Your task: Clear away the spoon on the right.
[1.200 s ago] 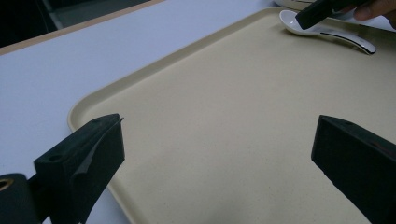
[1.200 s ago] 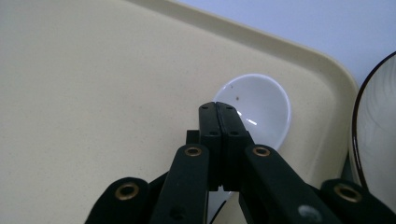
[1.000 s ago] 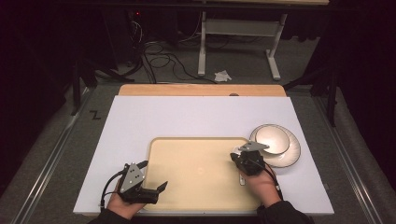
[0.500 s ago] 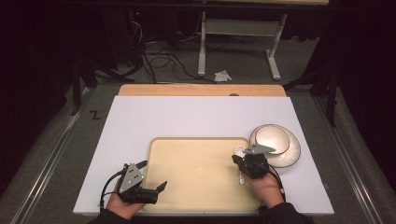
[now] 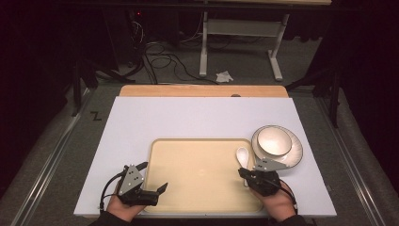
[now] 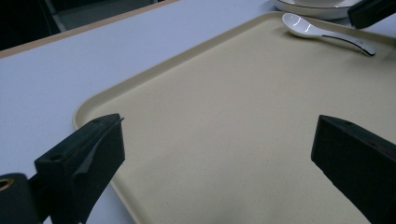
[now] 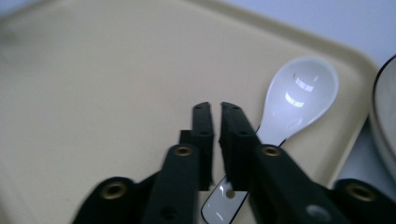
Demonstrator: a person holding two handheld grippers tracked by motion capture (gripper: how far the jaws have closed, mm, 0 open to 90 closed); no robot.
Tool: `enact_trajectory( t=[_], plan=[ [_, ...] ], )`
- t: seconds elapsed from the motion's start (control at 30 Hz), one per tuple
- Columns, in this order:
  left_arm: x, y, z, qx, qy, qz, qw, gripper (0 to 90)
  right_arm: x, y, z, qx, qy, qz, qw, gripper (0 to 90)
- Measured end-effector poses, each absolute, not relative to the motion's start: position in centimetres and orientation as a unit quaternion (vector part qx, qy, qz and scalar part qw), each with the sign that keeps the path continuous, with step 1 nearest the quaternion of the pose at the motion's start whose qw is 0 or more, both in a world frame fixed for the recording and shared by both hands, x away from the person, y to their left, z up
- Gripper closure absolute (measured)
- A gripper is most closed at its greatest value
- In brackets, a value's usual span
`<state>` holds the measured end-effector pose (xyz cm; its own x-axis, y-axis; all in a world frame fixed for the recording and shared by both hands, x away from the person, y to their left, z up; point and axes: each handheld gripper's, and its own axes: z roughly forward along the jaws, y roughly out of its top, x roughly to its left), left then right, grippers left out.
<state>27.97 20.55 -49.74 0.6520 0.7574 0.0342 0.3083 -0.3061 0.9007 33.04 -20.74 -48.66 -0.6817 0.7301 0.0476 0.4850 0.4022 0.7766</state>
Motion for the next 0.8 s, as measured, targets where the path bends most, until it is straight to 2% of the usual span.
enact_trajectory(
  t=[0.17,0.3,0.4,0.43,0.8],
  plan=[
    [28.0,20.5,-49.8,0.772,0.344,0.234,0.480,3.4,32.7,-23.5,-47.6,0.360,0.786,0.474,0.165,42.5],
    [28.0,20.4,-49.8,0.771,0.345,0.234,0.481,3.1,32.0,-25.0,-47.0,0.354,0.762,0.506,0.195,17.4],
    [28.0,20.4,-49.7,0.768,0.346,0.236,0.485,2.8,31.5,-25.7,-46.7,0.366,0.745,0.516,0.212,2.9],
    [28.0,20.4,-49.7,0.767,0.346,0.236,0.487,2.7,31.4,-25.9,-46.7,0.371,0.740,0.518,0.214,0.3],
    [28.1,20.3,-49.8,0.769,0.346,0.235,0.484,2.5,31.3,-26.2,-47.0,0.376,0.736,0.522,0.213,0.3]
  ],
)
